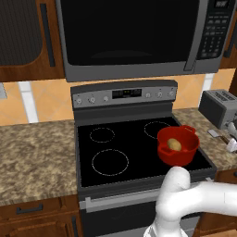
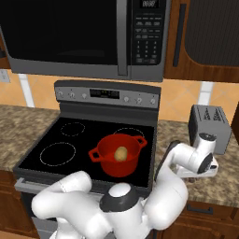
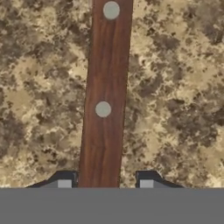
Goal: Put the tomato and potato in the pot. Retrieve the spatula and lightly stir the vegetables in the pot.
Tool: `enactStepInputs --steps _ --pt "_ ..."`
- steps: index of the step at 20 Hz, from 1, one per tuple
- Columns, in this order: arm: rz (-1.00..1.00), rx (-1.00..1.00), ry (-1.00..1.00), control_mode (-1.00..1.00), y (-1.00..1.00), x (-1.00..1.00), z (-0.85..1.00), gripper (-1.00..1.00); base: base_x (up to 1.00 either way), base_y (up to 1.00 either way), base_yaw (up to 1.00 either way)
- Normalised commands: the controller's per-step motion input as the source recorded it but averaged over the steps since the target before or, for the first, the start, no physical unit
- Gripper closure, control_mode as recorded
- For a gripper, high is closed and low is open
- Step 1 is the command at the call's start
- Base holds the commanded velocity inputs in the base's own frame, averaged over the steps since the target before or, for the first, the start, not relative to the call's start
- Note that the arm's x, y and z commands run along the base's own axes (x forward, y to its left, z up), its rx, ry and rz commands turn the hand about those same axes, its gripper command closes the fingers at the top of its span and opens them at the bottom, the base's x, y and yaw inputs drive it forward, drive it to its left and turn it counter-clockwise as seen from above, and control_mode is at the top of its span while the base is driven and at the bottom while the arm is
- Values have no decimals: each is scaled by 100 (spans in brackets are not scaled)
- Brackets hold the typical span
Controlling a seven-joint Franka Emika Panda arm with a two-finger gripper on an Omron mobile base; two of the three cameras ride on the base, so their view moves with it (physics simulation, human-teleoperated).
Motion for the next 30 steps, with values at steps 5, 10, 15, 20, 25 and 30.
enactStepInputs --steps 5,10,15,20,25,30 --pt "7 -16 -6 -100 6 -25 -19 100 0 0 0" --pt "29 -8 -24 -100 0 -78 66 100 0 0 0" --pt "39 -25 -27 -100 4 -84 100 100 0 0 0" --pt "48 -49 -32 -100 20 -96 100 100 0 0 0" --pt "39 -57 -15 -100 69 -42 100 100 0 0 0" --pt "19 -57 -1 -100 83 4 100 100 0 0 0"
